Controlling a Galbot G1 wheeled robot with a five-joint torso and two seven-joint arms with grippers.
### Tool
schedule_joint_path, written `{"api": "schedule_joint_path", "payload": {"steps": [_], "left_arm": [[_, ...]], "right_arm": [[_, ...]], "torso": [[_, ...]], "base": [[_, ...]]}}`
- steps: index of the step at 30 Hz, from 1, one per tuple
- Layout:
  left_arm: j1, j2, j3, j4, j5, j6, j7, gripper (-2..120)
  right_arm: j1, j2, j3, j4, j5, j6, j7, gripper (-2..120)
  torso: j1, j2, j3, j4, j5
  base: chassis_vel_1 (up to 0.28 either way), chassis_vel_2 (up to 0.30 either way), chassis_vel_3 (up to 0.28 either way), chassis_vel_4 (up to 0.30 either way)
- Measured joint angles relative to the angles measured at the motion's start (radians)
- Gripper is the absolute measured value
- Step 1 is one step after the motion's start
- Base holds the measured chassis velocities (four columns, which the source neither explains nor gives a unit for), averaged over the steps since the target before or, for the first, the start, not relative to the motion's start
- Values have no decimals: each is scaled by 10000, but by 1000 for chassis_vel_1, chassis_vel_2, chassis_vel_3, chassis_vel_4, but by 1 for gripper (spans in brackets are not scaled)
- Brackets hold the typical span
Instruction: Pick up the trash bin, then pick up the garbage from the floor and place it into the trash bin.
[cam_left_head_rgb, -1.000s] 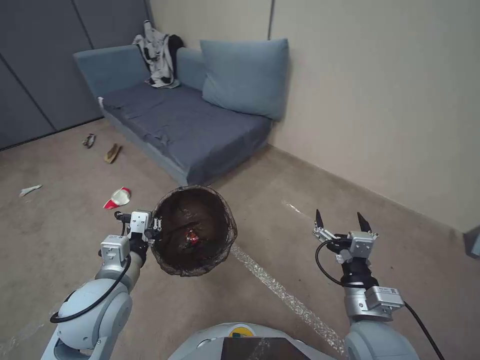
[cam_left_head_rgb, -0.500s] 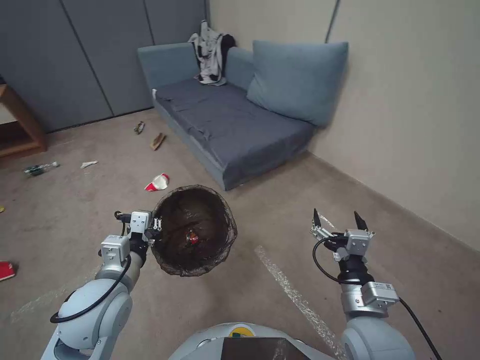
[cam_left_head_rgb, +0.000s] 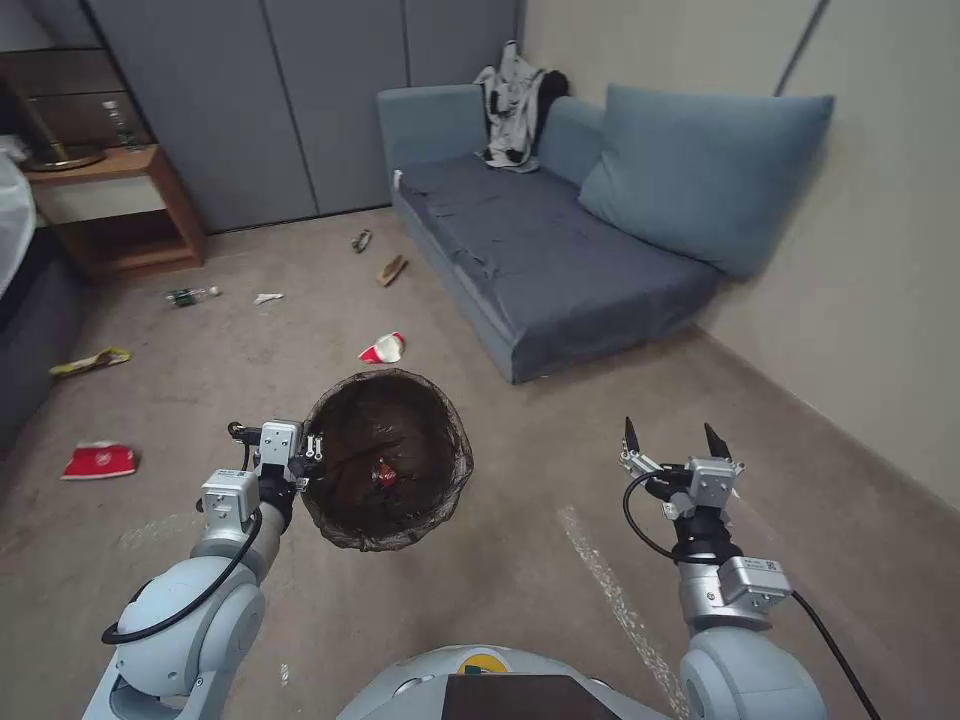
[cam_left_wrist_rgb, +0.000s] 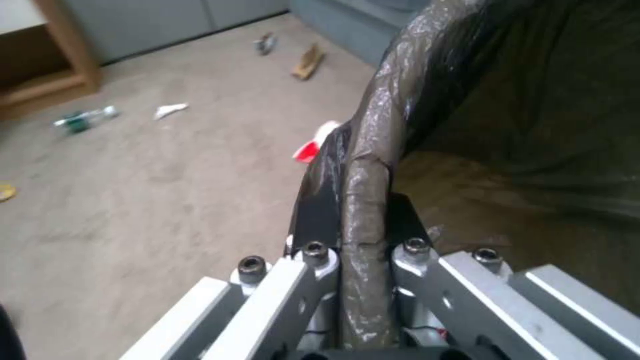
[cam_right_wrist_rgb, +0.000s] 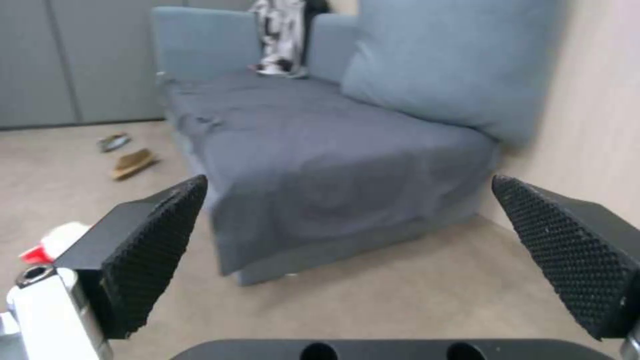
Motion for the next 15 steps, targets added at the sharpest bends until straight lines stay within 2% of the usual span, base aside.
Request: {"api": "schedule_joint_path", "payload": {"steps": [15], "left_arm": [[-17,-22,20,54,45,-43,22,3]], "right_arm": [[99,-1,-2,-58,37,-147,12,100]], "torso": [[0,0,0,0,1]], "base": [[105,106,99,110]]}}
